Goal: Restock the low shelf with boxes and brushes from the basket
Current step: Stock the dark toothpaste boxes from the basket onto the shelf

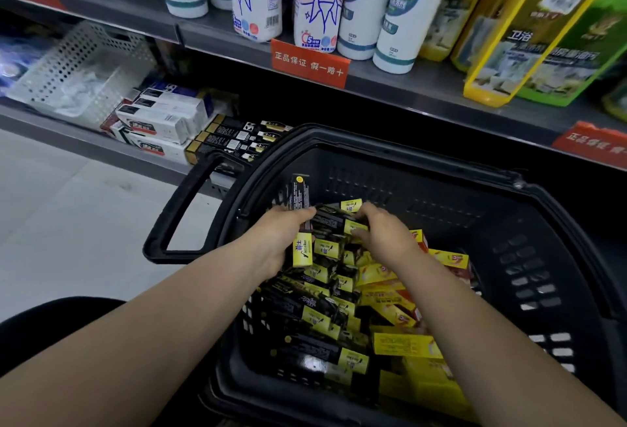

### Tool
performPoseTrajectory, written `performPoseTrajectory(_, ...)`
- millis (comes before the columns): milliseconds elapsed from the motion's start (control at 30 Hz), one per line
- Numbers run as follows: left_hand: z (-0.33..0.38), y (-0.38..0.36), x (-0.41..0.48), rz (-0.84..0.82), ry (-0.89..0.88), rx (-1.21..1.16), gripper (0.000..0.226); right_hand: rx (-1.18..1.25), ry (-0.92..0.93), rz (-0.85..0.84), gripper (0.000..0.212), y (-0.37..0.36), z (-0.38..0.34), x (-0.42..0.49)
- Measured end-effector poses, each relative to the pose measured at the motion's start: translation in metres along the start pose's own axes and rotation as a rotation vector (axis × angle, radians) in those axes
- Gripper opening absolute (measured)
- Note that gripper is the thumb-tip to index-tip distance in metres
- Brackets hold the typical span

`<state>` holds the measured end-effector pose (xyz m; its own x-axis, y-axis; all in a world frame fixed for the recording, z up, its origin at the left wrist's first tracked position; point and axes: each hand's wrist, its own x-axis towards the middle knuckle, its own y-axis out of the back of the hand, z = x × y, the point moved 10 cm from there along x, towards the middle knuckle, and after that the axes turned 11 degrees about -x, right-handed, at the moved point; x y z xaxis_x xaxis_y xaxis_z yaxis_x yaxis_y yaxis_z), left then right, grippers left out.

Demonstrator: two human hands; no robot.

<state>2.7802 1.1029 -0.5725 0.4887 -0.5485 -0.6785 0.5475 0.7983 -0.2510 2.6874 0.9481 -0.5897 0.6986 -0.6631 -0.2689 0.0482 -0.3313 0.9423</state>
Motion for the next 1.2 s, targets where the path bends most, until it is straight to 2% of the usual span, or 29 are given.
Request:
performPoseTrajectory(67,0.0,-0.001,0.003,-0.006,-0.011,0.008,0.034,0.196,-0.107,-0.015,0.026,0.012,0.012,-0.01)
performPoseTrajectory(133,0.001,-0.004,0.005,-0.022,-0.024,0.006,0.026,0.582,-0.182,-0.038,0.022,0.019,0.011,-0.026)
performPoseTrajectory(200,0.002,-0.011,0.005,-0.067,-0.027,-0.021,0.015,0.914,-0.154,-0.083,0.02,0.023,-0.012,-0.044)
performPoseTrajectory(267,0.008,-0.02,0.003,-0.119,-0.046,-0.073,0.014,0.989,-0.037,-0.091,0.019,0.027,-0.041,-0.056)
performPoseTrajectory(400,0.025,-0.012,0.003,-0.068,-0.114,-0.058,0.043,0.91,0.071,-0.042,0.011,0.036,-0.057,-0.05)
performPoseTrajectory(467,0.031,-0.005,0.004,-0.028,-0.126,0.025,0.05,0.886,0.02,0.0,0.023,0.034,-0.044,-0.036)
performPoseTrajectory(567,0.036,-0.004,0.007,-0.054,-0.135,0.089,0.042,0.486,0.031,-0.028,0.028,0.01,-0.043,-0.02)
performPoseTrajectory(633,0.038,-0.005,0.008,-0.076,-0.132,0.127,0.038,0.148,0.121,-0.099,0.042,-0.019,-0.055,-0.02)
performPoseTrajectory(700,0.04,-0.007,0.009,-0.089,-0.136,0.159,0.041,-0.107,0.206,-0.043,0.045,-0.025,-0.064,-0.025)
performPoseTrajectory(767,0.043,-0.01,0.01,-0.105,-0.147,0.17,0.042,-0.206,0.241,-0.004,0.045,-0.021,-0.063,-0.03)
performPoseTrajectory(833,0.043,-0.013,0.011,-0.117,-0.133,0.151,0.04,-0.2,0.203,-0.02,0.048,-0.018,-0.048,-0.034)
performPoseTrajectory(900,0.042,-0.015,0.013,-0.117,-0.108,0.12,0.042,-0.035,0.056,-0.054,0.051,-0.01,-0.019,-0.042)
performPoseTrajectory(933,0.041,-0.016,0.013,-0.117,-0.101,0.11,0.042,0.14,-0.04,-0.076,0.051,-0.005,-0.004,-0.048)
performPoseTrajectory(1000,0.038,-0.018,0.014,-0.118,-0.086,0.101,0.041,0.643,-0.187,-0.13,0.046,0.001,0.01,-0.06)
performPoseTrajectory(1067,0.033,-0.022,0.013,-0.13,-0.056,0.085,0.039,1.134,-0.221,-0.158,0.039,0.006,-0.003,-0.067)
performPoseTrajectory(1133,0.028,-0.027,0.011,-0.148,-0.027,0.056,0.039,1.281,-0.191,-0.125,0.036,0.013,-0.021,-0.068)
performPoseTrajectory(1200,0.028,-0.029,0.009,-0.159,-0.036,0.038,0.044,1.232,-0.156,-0.056,0.036,0.02,-0.035,-0.067)
